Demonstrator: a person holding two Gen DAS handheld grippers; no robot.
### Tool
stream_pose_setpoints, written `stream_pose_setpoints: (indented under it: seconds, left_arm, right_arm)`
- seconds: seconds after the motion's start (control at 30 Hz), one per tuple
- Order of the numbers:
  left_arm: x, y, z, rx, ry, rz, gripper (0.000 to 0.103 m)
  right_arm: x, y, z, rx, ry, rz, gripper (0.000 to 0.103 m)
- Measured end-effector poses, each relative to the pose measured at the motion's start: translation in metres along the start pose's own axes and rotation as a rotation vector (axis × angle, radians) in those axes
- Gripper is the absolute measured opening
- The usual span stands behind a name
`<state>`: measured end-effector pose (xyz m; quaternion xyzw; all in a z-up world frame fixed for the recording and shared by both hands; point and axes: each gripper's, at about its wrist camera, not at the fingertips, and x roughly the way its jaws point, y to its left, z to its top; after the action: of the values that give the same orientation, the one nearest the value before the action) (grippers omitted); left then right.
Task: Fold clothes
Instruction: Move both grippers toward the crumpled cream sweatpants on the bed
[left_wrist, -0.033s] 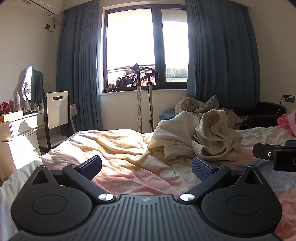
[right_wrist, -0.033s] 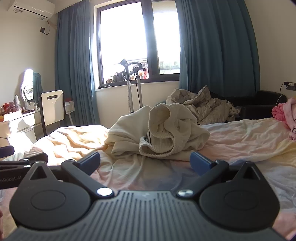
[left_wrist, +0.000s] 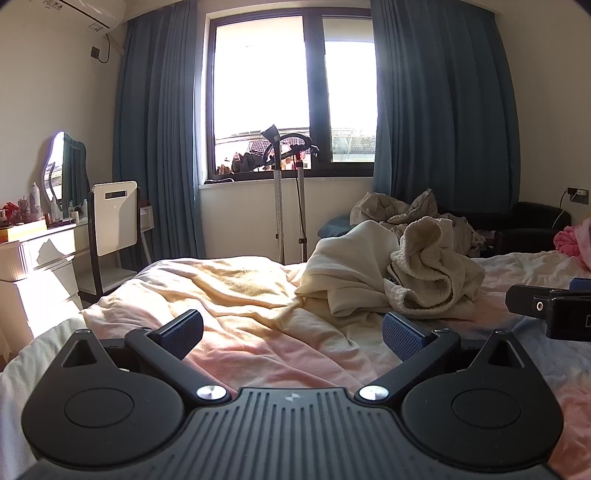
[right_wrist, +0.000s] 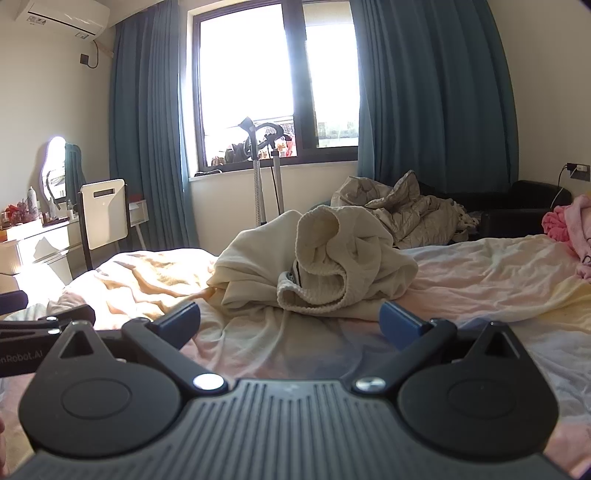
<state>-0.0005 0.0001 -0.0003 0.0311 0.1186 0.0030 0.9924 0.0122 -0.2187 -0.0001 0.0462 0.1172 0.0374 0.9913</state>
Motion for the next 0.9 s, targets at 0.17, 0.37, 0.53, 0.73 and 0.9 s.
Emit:
stream_pose_setpoints:
  seconds: [0.17, 0.37, 0.53, 0.73, 0.9]
  left_arm:
    - [-0.001, 0.0, -0.001, -0.007, -0.004, -0.006, 0.103]
    - [0.0, 0.005, -0.002, -0.029, -0.004, -0.021, 0.103]
    - [-0.001, 0.005, -0.005, -0.033, -0.01, -0.03, 0.103]
    - [-0.002, 0.005, -0.011, -0.031, -0.002, -0.036, 0.103]
    - [-0.001, 0.006, -0.013, -0.039, 0.008, -0.037, 0.103]
  right_arm:
    - [0.0, -0.001, 0.001, 0.019, 0.011, 0.003, 0.103]
    - [0.005, -0.004, 0.002, 0.027, 0.016, 0.002, 0.103]
    - [-0.001, -0.001, 0.003, 0.031, 0.001, -0.001, 0.103]
    - [-0.002, -0.003, 0.004, 0.021, -0.006, -0.01, 0.103]
    - [-0.003, -0.002, 0.005, 0.018, -0.007, -0.026, 0.103]
